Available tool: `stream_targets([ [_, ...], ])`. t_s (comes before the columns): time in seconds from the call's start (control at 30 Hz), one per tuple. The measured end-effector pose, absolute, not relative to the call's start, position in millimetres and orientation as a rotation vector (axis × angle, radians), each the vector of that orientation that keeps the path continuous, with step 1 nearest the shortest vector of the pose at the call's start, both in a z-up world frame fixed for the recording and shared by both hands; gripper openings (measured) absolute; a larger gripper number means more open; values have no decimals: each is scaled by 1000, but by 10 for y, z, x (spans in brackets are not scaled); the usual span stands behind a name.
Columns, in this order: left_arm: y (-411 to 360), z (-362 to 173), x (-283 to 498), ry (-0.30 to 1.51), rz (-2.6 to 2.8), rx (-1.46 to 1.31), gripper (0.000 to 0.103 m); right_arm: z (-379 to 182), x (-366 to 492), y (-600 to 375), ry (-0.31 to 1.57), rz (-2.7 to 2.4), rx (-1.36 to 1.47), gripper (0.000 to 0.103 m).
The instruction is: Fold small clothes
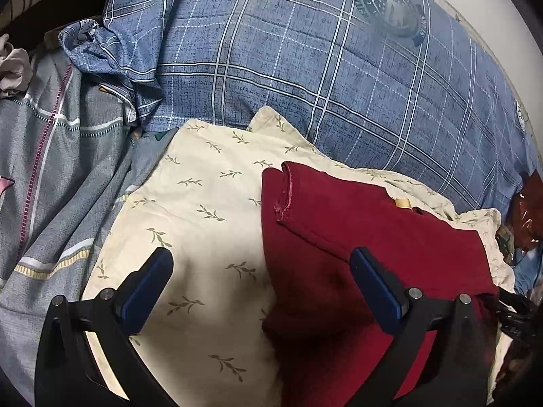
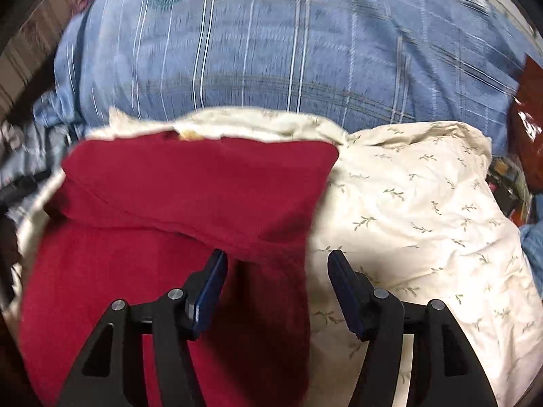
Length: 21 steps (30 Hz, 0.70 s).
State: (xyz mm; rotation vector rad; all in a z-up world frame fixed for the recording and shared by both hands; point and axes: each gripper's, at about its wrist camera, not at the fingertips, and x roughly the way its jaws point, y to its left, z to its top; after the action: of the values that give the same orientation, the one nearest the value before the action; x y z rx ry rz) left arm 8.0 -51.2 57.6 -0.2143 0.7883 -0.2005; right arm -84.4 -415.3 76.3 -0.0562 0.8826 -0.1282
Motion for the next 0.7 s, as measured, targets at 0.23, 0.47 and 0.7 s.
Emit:
stream_targets([
  [0.23, -441, 584, 92, 794, -189, -243, 103, 732, -1003, -4620, 851, -268, 137, 14],
  [0.47, -483, 618, 60, 779, -192, -226, 103, 966, -1324, -4673, 805, -267, 238, 49],
  [0.7, -478, 589, 71, 806, -148, -212, 103, 1250, -1115, -3743, 759, 96, 181, 49],
])
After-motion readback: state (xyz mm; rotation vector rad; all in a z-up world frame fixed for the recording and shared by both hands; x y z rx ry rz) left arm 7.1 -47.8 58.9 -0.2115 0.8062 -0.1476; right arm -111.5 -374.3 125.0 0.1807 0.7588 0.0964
